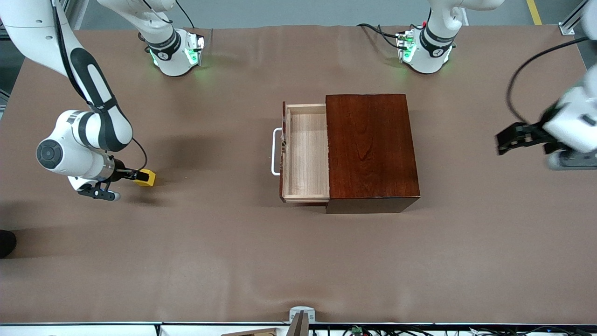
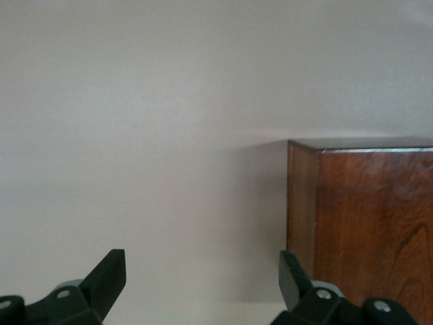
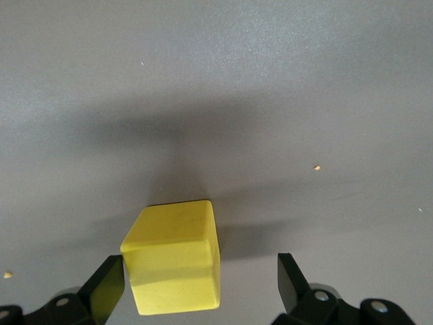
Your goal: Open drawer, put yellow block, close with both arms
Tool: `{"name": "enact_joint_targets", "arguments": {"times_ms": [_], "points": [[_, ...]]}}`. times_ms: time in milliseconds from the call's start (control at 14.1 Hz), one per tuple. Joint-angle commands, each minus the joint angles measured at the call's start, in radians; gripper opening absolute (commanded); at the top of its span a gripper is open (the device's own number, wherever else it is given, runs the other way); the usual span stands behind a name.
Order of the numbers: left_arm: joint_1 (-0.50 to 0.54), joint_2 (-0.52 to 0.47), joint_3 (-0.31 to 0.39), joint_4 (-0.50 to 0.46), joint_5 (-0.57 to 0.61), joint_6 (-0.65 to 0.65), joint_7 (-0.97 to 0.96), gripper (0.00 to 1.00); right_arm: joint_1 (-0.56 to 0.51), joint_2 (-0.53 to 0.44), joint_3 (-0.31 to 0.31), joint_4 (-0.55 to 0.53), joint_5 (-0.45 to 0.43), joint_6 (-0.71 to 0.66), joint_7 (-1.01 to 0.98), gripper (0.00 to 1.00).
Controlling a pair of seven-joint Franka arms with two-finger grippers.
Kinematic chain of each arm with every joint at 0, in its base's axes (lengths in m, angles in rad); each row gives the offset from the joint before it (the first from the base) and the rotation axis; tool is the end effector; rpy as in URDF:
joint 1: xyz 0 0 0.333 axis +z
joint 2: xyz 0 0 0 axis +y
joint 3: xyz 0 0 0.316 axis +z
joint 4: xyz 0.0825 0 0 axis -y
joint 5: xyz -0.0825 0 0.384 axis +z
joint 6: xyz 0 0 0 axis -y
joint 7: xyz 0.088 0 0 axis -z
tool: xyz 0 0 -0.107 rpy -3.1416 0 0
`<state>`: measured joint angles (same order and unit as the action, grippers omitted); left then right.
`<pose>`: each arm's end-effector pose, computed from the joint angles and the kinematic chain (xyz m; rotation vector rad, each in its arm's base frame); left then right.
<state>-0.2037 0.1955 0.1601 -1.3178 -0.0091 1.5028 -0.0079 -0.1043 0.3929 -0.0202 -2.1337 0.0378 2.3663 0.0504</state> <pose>0.6060 -0.0383 0.6248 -3.1189 0.0611 0.0117 0.5517 -0.0687 0.2077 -3.0934 0.3152 0.2483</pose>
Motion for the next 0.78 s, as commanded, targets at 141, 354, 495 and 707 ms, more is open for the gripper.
{"name": "enact_joint_targets", "arguments": {"times_ms": [141,354,495,707], "points": [[0.053,-0.136,-0.019,-0.195,-0.025,0.065,0.104,1.00,0.009,-0.012,0.006,-0.072,0.019,0.103,0.014,0.77],[0.053,-0.188,-0.022,-0.276,-0.020,0.080,0.114,1.00,0.012,-0.014,0.006,-0.078,0.019,0.110,0.014,0.30],[0.113,-0.192,-0.094,-0.281,-0.014,0.079,0.112,1.00,0.014,-0.014,0.006,-0.077,0.019,0.105,0.014,0.00],[0.156,-0.212,-0.183,-0.291,0.043,0.073,0.075,1.00,0.018,-0.020,0.006,-0.075,0.019,0.094,0.016,0.00]]}}
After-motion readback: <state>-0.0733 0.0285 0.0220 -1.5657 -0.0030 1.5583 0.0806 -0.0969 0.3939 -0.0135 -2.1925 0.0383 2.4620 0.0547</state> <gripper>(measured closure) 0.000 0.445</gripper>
